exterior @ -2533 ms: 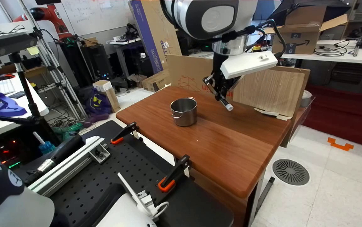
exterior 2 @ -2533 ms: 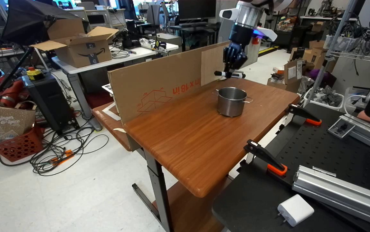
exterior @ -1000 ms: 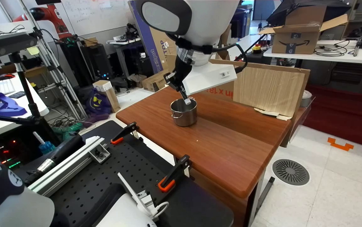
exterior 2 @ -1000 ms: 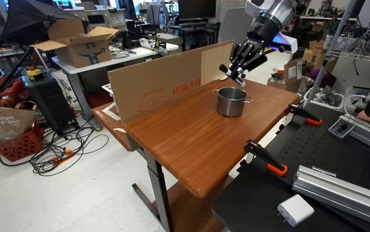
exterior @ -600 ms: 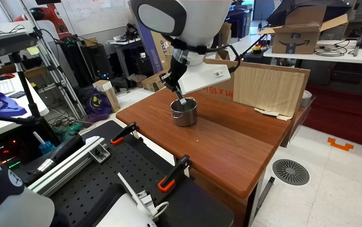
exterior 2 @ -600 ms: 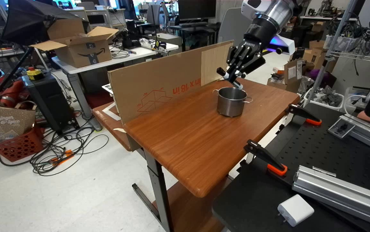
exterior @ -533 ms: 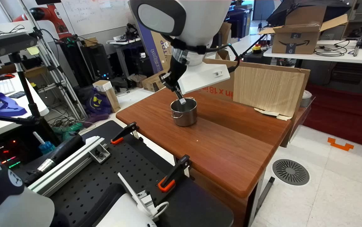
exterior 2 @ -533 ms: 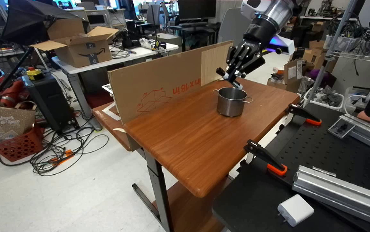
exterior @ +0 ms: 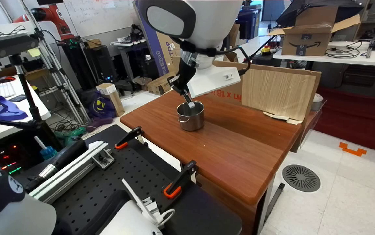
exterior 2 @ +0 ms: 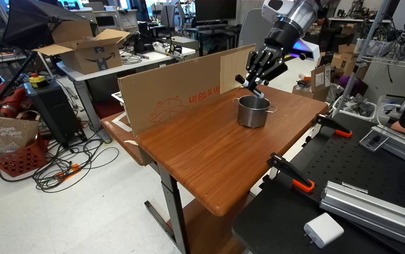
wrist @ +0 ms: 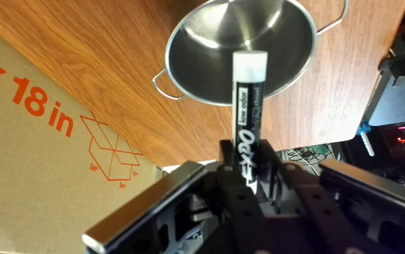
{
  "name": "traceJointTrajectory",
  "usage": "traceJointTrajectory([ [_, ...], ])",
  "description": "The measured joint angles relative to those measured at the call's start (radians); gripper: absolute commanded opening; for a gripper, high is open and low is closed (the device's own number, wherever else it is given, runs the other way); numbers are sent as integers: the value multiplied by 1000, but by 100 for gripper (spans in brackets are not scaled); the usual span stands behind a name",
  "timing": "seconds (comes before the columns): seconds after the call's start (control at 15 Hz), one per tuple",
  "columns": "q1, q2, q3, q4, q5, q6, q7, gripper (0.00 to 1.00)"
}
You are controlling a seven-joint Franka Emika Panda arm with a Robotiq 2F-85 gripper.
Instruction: Place the black marker inside the silver pot
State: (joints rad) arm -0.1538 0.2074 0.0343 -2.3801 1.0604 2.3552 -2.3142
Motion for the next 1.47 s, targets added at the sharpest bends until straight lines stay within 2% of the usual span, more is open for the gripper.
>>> traceJointTrajectory([
  [1.07, 18, 116, -5, 73, 0, 43, 25, 5],
  [1.13, 18, 119, -5, 77, 0, 43, 29, 45],
  [1.2, 18, 121, -5, 80, 0, 44, 33, 46],
  [1.47, 26, 130, -5, 83, -1, 71, 50, 73],
])
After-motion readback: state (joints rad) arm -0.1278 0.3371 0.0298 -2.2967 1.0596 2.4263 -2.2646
